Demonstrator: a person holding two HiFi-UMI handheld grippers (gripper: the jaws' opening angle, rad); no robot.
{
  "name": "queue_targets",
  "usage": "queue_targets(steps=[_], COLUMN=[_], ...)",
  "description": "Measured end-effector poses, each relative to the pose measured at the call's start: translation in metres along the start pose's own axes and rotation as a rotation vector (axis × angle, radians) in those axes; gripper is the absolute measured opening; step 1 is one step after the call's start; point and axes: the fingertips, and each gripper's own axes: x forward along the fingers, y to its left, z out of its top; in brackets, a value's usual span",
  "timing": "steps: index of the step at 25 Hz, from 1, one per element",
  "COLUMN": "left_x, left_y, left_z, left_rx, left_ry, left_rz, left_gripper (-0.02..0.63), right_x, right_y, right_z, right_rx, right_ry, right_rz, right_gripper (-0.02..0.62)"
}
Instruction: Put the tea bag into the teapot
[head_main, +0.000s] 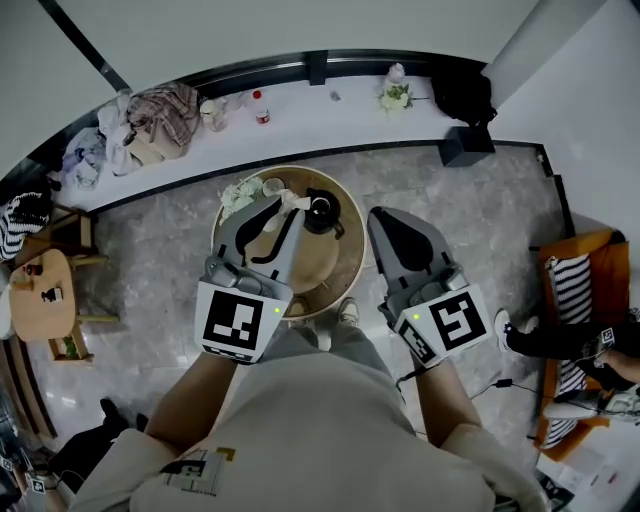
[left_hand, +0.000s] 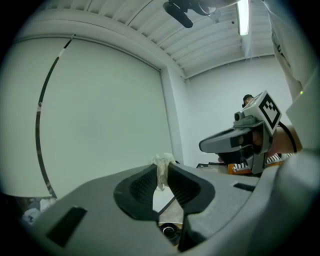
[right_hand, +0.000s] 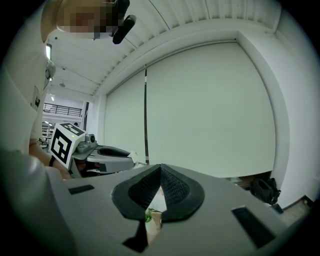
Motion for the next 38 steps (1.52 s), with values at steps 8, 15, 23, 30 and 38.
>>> queue_targets(steps=[8,15,23,30,38], left_x=[0.043,0.088,0.129,0.165,0.201], left_y=[0.005,0.017,0.028,0.020,0.002], left_z=[-0.022,-0.064,-0.129,-0.209,-0.302], left_rx=[0.013,-0.003,-0.040,-0.067,-0.111], left_ry=[0.013,0.085,0.150,0.235,0.338], left_rz=[0.004,0.016,0.032,-0.007,-0.082], left_gripper=[0.069,0.069,0.069,0.069,0.069], right_x=[0.017,0.046,0.079,0.101,0.118], right_y=[-0.033,-0.060,-0.068,-0.075,-0.085], right_z=[-0.028,-0.060,-0.108,-0.158,-0.213], right_rx=[0.012,0.011,-0.024,0.059,0.088], right_ry=[0.039,0.072,0.106,0.156,0.223], right_rz=[-0.001,-0.001,0.031,0.020,0.028], right_gripper=[0.006,0.006,0.006,0.006,0.006])
